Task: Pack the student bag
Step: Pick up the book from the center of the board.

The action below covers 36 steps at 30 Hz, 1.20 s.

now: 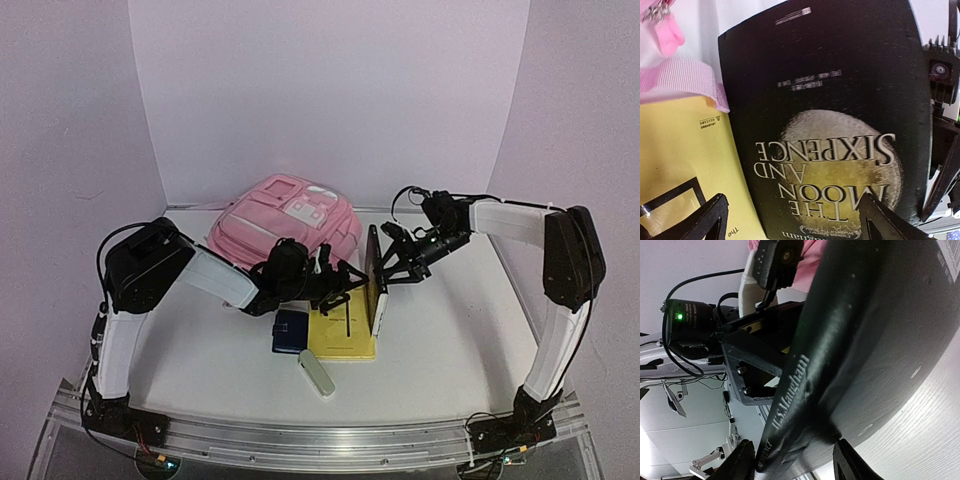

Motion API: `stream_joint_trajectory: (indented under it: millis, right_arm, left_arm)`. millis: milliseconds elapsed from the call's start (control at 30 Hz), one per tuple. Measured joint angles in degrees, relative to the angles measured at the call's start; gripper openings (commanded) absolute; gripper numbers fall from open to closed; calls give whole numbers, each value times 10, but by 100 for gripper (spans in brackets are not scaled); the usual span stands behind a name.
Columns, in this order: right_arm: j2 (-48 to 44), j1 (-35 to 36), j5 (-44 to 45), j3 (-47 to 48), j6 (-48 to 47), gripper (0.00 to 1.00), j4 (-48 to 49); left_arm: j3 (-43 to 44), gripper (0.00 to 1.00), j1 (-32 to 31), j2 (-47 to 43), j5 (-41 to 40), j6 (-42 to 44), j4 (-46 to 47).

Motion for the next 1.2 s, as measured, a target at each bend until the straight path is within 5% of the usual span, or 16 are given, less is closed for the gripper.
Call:
stream_joint_trajectory:
  millis: [367,633,833,1200]
  right_arm:
    - [-15,1,107,6,23,72,-9]
    - [-17,-12,201,-1,22,38,-35]
    - [-17,-23,248,-1,40,0,-41]
    - [-50,-56,260,25,-22,0,-71]
  left_arm:
    - [112,82,-12,-3,-3,94,-131]
    - [134,85,-23,10,-23,122,-186]
    - [86,95,-28,-21,-65,142,-203]
    - [65,100,-14,-123,-86,196,-225]
